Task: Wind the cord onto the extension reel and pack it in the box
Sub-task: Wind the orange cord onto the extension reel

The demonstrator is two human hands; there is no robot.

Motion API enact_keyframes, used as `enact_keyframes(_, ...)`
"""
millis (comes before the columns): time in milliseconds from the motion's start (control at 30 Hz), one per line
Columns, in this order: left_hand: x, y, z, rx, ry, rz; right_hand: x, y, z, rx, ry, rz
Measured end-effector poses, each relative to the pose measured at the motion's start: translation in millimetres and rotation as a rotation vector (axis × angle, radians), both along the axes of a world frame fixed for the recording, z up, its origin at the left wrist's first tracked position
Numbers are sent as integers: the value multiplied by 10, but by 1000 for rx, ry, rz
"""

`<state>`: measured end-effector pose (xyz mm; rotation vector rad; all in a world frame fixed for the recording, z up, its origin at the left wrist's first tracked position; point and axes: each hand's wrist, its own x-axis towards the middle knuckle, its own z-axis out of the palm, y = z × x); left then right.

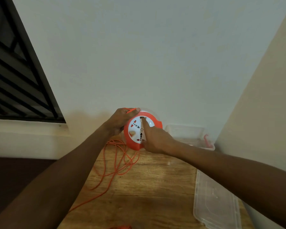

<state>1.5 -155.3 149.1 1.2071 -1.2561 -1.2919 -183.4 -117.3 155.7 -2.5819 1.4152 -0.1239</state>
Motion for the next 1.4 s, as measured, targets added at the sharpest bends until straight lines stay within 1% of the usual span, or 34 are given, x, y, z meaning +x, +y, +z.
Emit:
enact_keyframes(100, 12, 5, -43, 18, 13, -18, -95, 8, -2, -308, 200, 72)
enact_keyframes(133, 21, 6, -54, 18, 14, -24, -136, -10, 32, -413, 261, 132)
enact_keyframes(200, 45, 0, -59, 21, 7, -32, -216, -51, 109, -546, 369, 342)
enact_keyframes(267, 53, -4, -38, 34, -2, -49, -288, -93, 165, -584, 435, 579)
enact_keyframes(333, 43, -18, -13, 36, -34, -84, -324, -129, 189, -609, 474, 710)
enact_keyframes(467, 31, -54, 31, 38, -107, -122, -253, -112, 262, -702, 603, 743)
enact_keyframes(633, 19, -101, 51, 58, -172, -157, -140, -36, 411, -712, 697, 831)
enact_keyframes(733, 53, -119, 47, 68, -221, -183, -138, -30, 479, -721, 759, 837)
enact_keyframes(900, 77, -118, 59, 81, -198, -217, -132, -54, 472, -662, 813, 846)
enact_keyframes(1033, 81, -127, 77, 63, -236, -203, -93, -5, 345, -668, 850, 784)
enact_keyframes(1133, 100, -120, 66, 59, -215, -196, -72, 13, 304, -698, 880, 722)
enact_keyframes(1267, 97, -126, 42, 46, -160, -167, -36, -9, 300, -730, 881, 608)
enact_keyframes(1400, 99, -140, 34, 22, -131, -131, -20, -30, 294, -715, 750, 499)
